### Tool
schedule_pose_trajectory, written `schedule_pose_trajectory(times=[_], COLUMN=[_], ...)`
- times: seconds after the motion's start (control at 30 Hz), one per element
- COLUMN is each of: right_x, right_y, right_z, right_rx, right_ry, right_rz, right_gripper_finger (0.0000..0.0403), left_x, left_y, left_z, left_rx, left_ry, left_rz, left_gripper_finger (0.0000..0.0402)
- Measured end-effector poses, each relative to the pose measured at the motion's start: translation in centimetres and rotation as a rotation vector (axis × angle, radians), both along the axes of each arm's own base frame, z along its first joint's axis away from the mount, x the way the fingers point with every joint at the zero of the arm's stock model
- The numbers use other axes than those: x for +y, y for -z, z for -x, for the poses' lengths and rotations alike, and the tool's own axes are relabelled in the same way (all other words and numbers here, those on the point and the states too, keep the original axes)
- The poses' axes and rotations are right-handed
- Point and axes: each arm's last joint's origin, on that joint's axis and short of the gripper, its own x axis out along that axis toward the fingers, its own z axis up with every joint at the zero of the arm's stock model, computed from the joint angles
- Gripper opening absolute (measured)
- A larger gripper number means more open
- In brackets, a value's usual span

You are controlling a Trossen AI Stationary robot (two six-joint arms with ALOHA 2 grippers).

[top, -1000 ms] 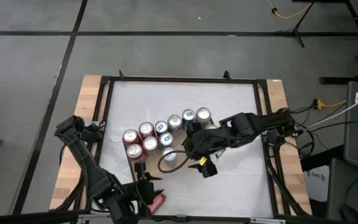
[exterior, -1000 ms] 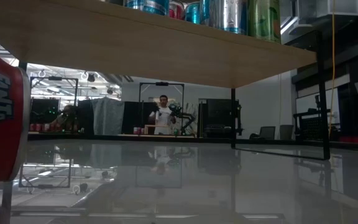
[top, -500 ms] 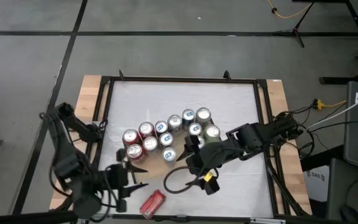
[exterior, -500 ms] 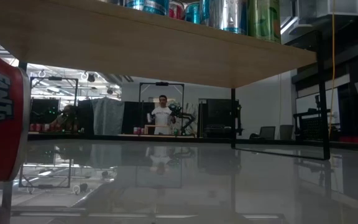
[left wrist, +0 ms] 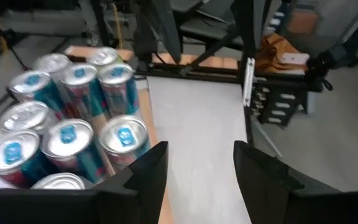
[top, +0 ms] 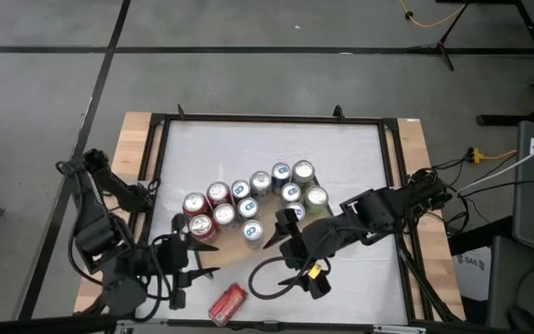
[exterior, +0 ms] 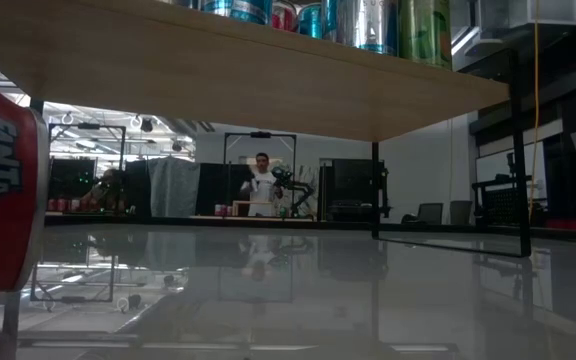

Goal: Place canned beverage on shelf
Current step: Put the red soda can on the shelf

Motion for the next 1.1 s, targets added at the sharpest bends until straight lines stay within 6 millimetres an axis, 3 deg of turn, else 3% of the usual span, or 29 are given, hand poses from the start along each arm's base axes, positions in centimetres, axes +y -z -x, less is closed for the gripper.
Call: schedule_pose_trajectory(times=[0.37, 0.83, 1.1], right_x=[0.0, 0.0, 0.0], right_y=[0.0, 0.1, 0.1], right_z=[0.0, 0.0, 0.0], right_rx=[0.002, 0.008, 0.008], right_ry=[-0.001, -0.002, -0.001], right_rz=[0.000, 0.003, 0.003], right_gripper_finger=[0.0372, 0.0372, 0.0372], left_x=[0.2, -0.2, -0.9], left_y=[0.3, 0.6, 0.8], left_z=[-0.8, -0.8, -0.3], left_rx=[0.141, 0.187, 0.274], left_ry=[0.154, 0.157, 0.028], left_rz=[0.132, 0.248, 0.625], left_gripper_finger=[0.0183, 0.0344, 0.0385])
